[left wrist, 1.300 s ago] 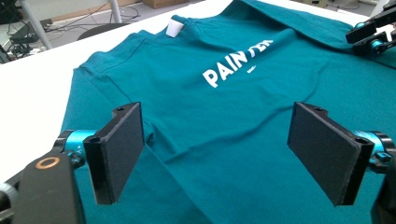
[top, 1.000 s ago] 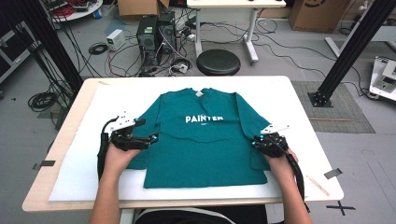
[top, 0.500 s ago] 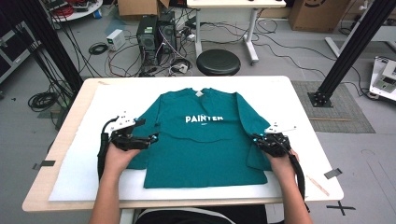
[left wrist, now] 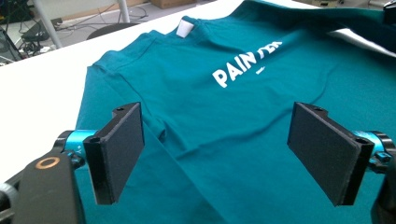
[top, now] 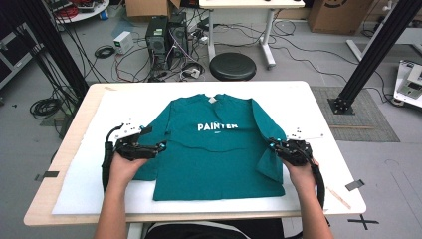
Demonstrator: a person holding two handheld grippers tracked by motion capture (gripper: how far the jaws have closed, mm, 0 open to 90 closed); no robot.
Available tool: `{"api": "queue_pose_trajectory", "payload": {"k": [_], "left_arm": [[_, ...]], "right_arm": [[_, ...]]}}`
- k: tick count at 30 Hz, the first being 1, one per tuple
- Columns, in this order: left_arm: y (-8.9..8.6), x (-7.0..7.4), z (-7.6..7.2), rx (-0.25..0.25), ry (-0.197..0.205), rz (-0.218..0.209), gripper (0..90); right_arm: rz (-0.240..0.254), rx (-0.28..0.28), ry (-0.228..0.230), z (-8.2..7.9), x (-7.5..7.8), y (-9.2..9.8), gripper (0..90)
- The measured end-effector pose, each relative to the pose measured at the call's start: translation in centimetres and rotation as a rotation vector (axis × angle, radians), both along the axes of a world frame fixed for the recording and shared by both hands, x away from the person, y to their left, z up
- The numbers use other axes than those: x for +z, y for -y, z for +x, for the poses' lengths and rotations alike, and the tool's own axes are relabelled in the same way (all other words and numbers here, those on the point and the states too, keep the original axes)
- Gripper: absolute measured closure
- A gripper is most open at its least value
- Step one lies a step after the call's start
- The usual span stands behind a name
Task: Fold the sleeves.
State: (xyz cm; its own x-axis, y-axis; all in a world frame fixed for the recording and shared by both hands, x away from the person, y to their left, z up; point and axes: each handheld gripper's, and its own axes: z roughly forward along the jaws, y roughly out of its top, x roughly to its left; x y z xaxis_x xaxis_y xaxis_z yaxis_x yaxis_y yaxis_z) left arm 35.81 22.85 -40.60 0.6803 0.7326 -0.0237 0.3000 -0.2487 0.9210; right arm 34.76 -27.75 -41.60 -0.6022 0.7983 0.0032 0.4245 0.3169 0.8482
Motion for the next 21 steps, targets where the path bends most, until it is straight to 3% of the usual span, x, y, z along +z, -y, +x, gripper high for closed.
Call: {"api": "queue_pose_trajectory", "payload": {"k": [8, 21], "left_arm": [[0.1, 0.0, 0.0, -0.003, -0.007, 0.007, 18.8], [0.1, 0.0, 0.0, -0.002, -0.007, 0.004, 18.8]], "right_arm": [[0.005, 0.032, 0.024, 0.1, 1.3, -1.5, 87.1], [-0.010, 0.129, 0.050, 0.9, 3.1, -5.7, 87.1]]}}
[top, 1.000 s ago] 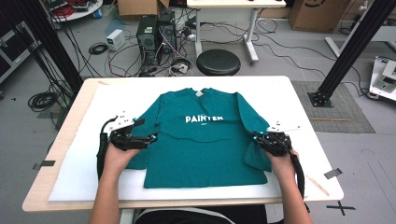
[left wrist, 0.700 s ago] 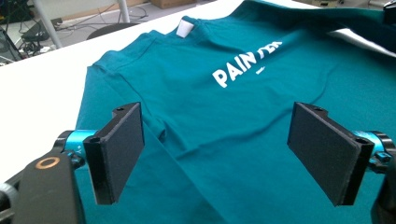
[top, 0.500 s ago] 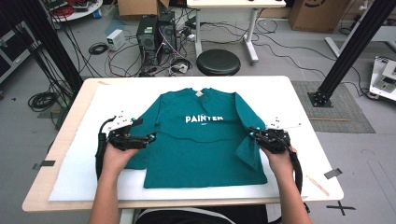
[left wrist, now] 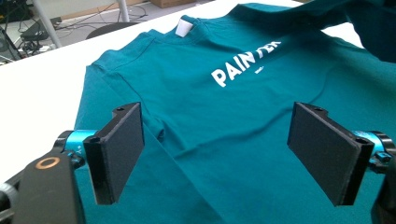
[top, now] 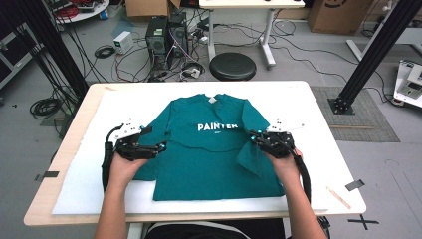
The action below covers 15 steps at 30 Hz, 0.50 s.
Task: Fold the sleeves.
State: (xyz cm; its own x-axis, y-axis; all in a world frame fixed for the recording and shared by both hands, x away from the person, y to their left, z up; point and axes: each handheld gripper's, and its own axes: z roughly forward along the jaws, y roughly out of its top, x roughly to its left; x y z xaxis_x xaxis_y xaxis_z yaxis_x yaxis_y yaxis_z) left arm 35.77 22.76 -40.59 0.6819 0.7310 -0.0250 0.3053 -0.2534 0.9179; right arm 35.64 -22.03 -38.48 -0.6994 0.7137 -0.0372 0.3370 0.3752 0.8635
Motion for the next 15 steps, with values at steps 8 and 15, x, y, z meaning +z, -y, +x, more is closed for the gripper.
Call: {"api": "queue_pose_trajectory", "payload": {"k": [8, 15], "left_arm": [[-0.2, 0.1, 0.0, 0.003, 0.000, -0.010, 18.8], [-0.4, 0.2, 0.0, 0.008, -0.003, -0.014, 18.8]], "right_arm": [[-0.024, 0.034, -0.001, 0.7, 0.5, -2.2, 87.1], [-0.050, 0.064, 0.001, 1.0, 0.8, -4.0, 87.1]]}}
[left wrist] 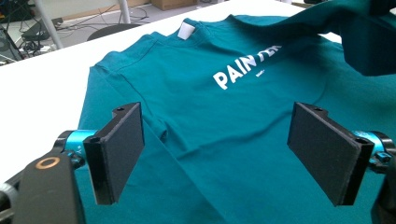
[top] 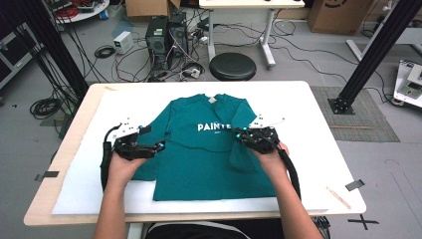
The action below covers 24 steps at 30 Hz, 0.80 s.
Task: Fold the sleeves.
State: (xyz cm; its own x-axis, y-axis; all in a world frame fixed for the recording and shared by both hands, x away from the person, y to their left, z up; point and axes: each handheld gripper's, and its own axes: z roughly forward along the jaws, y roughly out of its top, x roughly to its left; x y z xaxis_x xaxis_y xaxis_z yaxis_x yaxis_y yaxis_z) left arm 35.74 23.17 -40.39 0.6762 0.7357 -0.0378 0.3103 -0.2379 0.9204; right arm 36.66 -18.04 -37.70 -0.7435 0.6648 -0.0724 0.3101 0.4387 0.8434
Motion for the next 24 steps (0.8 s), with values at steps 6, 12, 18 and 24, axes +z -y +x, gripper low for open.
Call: {"api": "queue_pose_trajectory", "payload": {"k": [6, 12, 18, 24], "left_arm": [[0.0, 0.3, -0.1, -0.002, 0.011, 0.008, 18.8], [0.0, 0.3, -0.1, 0.000, 0.008, 0.009, 18.8], [-0.2, 0.3, 0.0, 0.004, 0.001, 0.008, 18.8], [-0.2, 0.2, 0.0, 0.003, -0.002, 0.009, 18.8]], "right_arm": [[-0.015, 0.024, -0.004, 0.1, 0.0, -1.6, 87.0], [-0.037, 0.046, -0.012, 0.7, -0.3, -3.3, 87.0], [-0.045, 0.069, -0.010, 0.8, -0.4, -4.6, 87.0], [-0.059, 0.082, -0.022, 0.8, -1.1, -5.9, 83.4]]}}
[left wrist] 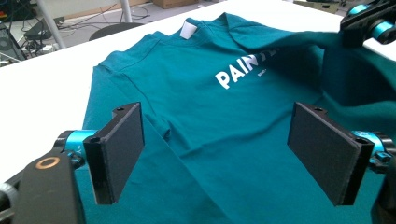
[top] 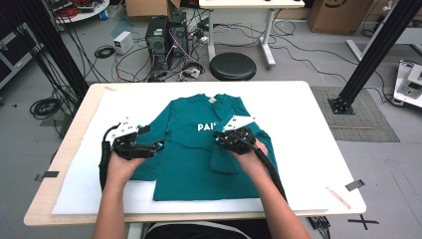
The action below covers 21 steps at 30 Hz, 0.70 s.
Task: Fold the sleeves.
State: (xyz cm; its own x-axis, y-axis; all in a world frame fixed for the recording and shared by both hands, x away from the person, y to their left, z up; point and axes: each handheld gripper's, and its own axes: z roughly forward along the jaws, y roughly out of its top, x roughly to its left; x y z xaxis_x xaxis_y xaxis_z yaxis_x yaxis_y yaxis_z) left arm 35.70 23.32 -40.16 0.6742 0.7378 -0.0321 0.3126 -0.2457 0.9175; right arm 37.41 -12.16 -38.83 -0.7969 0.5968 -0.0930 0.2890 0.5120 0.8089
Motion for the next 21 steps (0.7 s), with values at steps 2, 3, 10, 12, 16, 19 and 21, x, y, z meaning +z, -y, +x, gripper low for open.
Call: {"api": "queue_pose_trajectory", "payload": {"k": [2, 3, 10, 12, 16, 19, 21], "left_arm": [[0.0, 0.0, 0.0, 0.000, -0.001, -0.001, 18.8], [0.0, 0.0, 0.0, 0.003, -0.001, -0.004, 18.8], [-0.1, -0.1, 0.1, 0.003, -0.006, 0.002, 18.8], [0.0, -0.1, 0.1, 0.004, -0.004, 0.001, 18.8], [-0.1, -0.1, 0.1, 0.005, -0.005, 0.001, 18.8], [-0.1, -0.1, 0.1, 0.007, -0.005, 0.003, 18.8], [0.0, -0.2, 0.1, 0.007, -0.007, 0.003, 18.8]], "right_arm": [[0.005, 0.000, -0.007, 0.1, -0.2, 0.0, 79.8], [0.008, -0.007, -0.019, 0.1, -0.4, -0.1, 77.0], [0.030, -0.028, 0.005, -0.3, -0.3, 0.4, 66.9], [0.039, -0.033, 0.014, -0.5, 0.0, 0.7, 65.7], [0.050, -0.013, 0.050, -1.8, 0.6, 1.1, 65.6], [0.052, 0.020, 0.057, -2.7, 0.6, 1.2, 65.5], [0.055, 0.032, 0.055, -3.2, 0.4, 1.2, 64.4]]}}
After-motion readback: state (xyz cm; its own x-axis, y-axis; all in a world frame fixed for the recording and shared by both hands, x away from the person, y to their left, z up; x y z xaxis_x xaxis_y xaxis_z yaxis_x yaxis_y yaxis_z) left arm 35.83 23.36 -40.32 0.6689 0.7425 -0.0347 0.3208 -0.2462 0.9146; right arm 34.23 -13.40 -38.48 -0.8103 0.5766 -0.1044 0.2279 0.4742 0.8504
